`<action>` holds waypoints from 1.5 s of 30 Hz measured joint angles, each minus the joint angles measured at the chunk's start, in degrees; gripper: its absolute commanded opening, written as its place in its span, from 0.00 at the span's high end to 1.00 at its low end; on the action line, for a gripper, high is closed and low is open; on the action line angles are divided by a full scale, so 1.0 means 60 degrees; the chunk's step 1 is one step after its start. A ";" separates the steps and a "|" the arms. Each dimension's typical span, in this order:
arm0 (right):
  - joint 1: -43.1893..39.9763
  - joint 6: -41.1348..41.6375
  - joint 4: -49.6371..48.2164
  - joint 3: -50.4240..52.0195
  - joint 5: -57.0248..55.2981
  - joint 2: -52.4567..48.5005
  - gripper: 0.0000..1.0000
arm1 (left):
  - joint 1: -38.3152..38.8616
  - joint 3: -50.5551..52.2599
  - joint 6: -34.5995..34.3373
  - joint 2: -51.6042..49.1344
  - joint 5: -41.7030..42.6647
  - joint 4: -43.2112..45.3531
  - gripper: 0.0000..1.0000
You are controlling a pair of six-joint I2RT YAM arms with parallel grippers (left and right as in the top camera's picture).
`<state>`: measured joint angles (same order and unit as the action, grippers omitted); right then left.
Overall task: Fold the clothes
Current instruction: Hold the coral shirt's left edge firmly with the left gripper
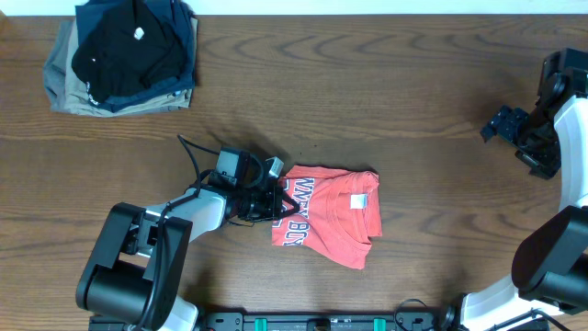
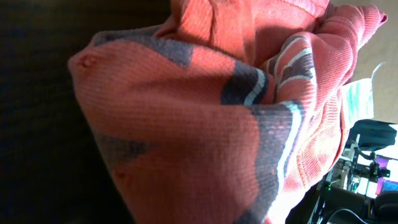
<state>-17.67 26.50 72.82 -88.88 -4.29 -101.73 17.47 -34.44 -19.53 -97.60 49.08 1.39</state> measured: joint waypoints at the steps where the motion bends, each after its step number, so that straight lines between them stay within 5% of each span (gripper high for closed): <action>1: 0.0000 0.0000 0.0000 0.0000 0.0000 0.0000 0.01 | 0.0000 -0.0007 -0.0015 0.0000 0.0000 0.0000 0.94; 45: 0.0000 0.0000 0.0000 0.0000 -0.0004 0.0000 0.01 | 0.0036 -0.0113 -0.0033 0.0000 -0.0157 -0.0273 0.94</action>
<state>-17.67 26.50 72.82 -88.88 -4.32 -101.73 17.69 -35.11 -19.73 -97.60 48.14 -0.25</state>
